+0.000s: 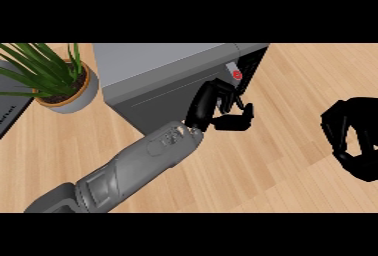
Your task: Pick up the milk, place it into the microwave and close the microwave
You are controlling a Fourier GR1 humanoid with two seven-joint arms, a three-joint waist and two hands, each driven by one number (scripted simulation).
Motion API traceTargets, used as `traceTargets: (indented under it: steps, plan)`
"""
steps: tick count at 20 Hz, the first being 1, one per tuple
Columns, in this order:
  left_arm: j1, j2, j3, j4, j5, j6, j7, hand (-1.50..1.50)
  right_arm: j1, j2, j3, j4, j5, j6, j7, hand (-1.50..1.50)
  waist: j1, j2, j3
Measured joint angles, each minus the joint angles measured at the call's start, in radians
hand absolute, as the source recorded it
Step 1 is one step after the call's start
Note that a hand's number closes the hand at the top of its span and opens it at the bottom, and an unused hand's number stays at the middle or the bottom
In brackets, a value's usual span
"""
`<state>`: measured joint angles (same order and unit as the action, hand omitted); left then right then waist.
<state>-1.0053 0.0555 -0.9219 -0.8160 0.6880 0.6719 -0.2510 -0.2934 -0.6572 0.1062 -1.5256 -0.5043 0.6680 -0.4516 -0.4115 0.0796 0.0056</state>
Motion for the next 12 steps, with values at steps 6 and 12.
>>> traceTargets:
  steps: [6,12]
  plan:
    - [0.0,0.004,0.0,0.007,0.017,0.022,-0.012,1.5,-0.003,-0.005,0.03,-0.07,-0.017,0.011,0.026,1.5,-0.019,-0.002,0.0]
    - [0.01,0.011,-0.001,0.001,0.03,0.049,-0.031,1.5,0.003,-0.004,0.054,-0.126,-0.035,0.017,0.046,1.5,-0.032,-0.003,0.0]
